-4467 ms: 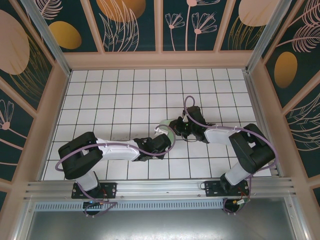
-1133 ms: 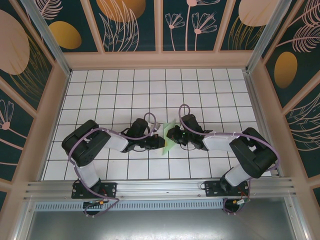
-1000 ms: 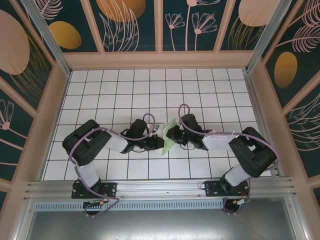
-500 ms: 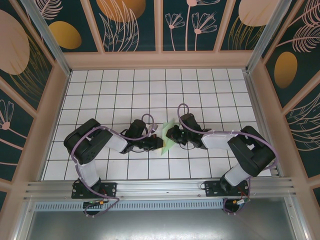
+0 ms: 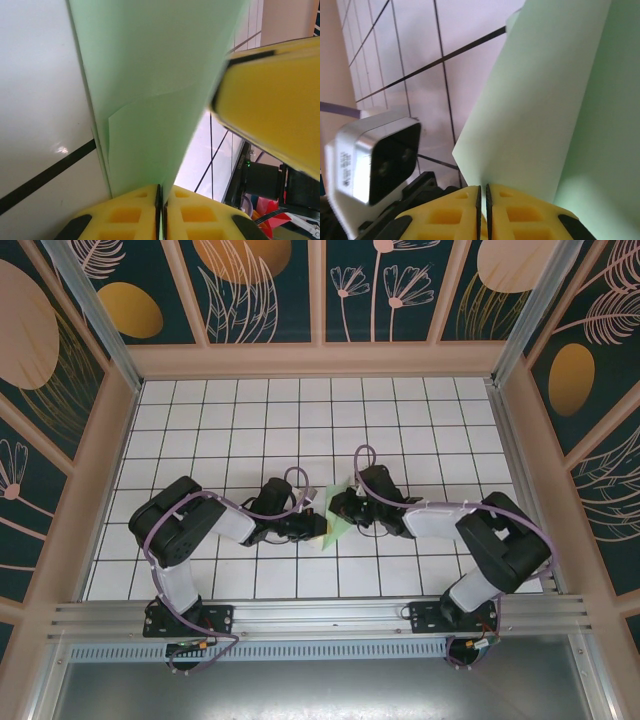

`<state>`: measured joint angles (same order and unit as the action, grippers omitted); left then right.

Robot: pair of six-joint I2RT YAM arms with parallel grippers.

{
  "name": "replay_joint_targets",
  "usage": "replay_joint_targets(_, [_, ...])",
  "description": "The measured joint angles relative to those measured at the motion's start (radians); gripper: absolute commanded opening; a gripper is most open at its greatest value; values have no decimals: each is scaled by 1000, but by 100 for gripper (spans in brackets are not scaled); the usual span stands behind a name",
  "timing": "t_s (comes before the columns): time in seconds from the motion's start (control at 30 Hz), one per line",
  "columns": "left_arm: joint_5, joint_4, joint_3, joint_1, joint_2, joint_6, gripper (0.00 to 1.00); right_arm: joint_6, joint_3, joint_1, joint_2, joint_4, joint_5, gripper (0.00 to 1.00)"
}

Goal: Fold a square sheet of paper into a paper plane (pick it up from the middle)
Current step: Fourth fold the wing at the center of the table.

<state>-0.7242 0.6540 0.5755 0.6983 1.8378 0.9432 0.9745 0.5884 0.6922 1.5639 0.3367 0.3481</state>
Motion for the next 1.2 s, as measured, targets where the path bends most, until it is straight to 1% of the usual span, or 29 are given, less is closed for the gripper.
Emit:
replay_joint_targets(0.13, [-8,-4,4,0,-2,-10,22,0,0,0,24,-2,-15,14])
replay_joint_targets(0.17, [-10,-6,4,0,-5,-14,25,0,0,0,26,-3,-16,15])
replay_joint_targets(0.23, [-7,-14,5,0,-14,-24,25,0,0,0,26,-3,-18,15])
replay_joint_targets(0.43, [16,-55,5,1,-31,-52,20,0,0,0,26,-3,-19,15])
replay_joint_targets(0.67, [44,-82,5,1,-32,-74,8,0,1,-1,42,-3,-19,14])
replay_joint_targets(1.0, [52,-82,2,1,-33,-74,4,0,1,-4,60,-2,-27,14])
replay_joint_targets(1.2, [56,-46,-16,1,-33,-48,1,0,6,-4,72,5,-25,15])
